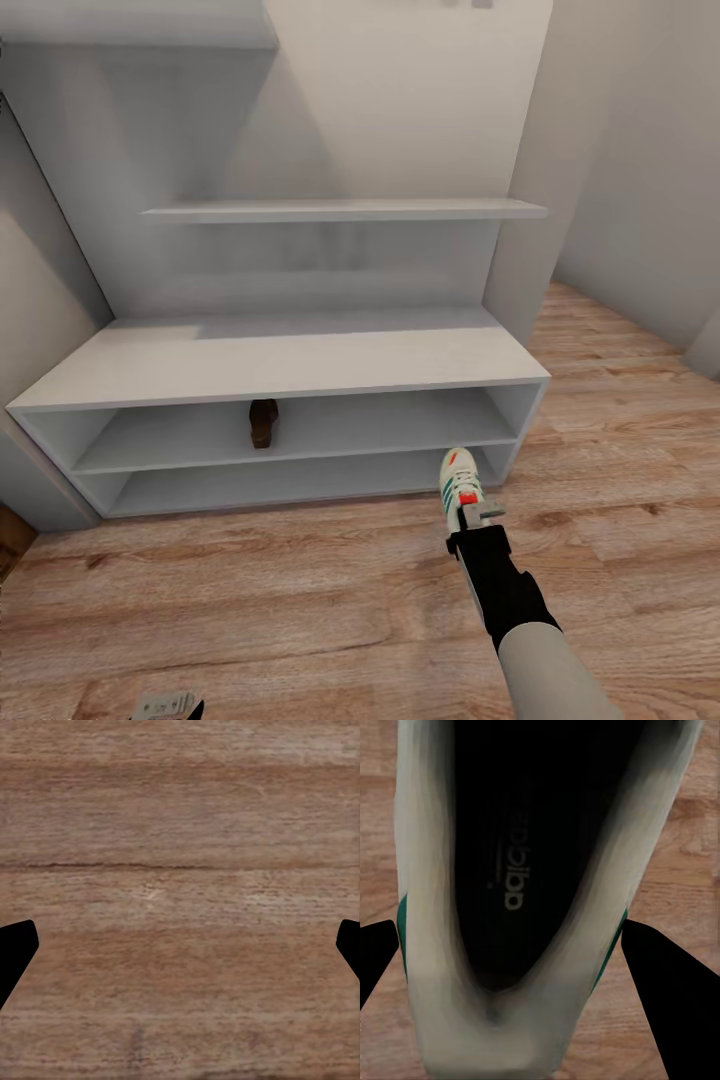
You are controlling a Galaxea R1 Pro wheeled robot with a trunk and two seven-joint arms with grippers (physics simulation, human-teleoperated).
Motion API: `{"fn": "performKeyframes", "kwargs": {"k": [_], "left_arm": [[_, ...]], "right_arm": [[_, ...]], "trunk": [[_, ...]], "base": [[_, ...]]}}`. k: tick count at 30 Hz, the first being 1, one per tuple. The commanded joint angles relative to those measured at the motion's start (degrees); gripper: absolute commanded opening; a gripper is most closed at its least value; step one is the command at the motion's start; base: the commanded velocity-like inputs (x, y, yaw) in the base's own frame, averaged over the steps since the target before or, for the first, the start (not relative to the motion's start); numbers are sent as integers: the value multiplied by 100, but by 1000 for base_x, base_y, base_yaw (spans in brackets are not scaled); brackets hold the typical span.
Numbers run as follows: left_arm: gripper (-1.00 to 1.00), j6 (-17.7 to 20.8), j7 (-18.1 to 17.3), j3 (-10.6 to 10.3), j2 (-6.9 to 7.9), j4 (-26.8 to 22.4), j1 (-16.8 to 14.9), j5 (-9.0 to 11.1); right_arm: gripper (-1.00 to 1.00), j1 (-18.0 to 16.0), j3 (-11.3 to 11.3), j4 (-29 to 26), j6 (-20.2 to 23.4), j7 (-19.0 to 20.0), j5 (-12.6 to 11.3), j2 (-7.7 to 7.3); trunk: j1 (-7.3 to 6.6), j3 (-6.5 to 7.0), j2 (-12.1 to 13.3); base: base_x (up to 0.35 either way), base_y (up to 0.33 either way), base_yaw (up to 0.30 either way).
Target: Pick up the two gym shoes and the two sandals from the corridor floor and place them onto the hallstand (shoe rack) in the corridor, making sure they are on the rack and not on the floor. Arrange them so the two gym shoes are next to each other and the two sandals are next to each other.
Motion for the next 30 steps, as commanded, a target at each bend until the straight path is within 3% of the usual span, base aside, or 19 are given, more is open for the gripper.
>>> {"fn": "performKeyframes", "kwargs": {"k": [1, 16, 30], "left_arm": [[100, -22, -26, 49, -2, 5, -5, -56], [100, -16, -26, 65, 27, 4, -5, -49], [100, -14, -17, 89, 31, 14, -5, -32]], "right_arm": [[-100, -3, -15, -6, 18, -1, 7, 6], [-100, -9, -15, -1, 12, -2, 7, 6], [-100, -7, -17, 1, 9, -2, 7, 6]], "trunk": [[-1, -8, -2], [-1, -104, -2], [306, -453, -564]], "base": [[0, 0, 73], [0, 0, 152], [0, 0, 178]]}}
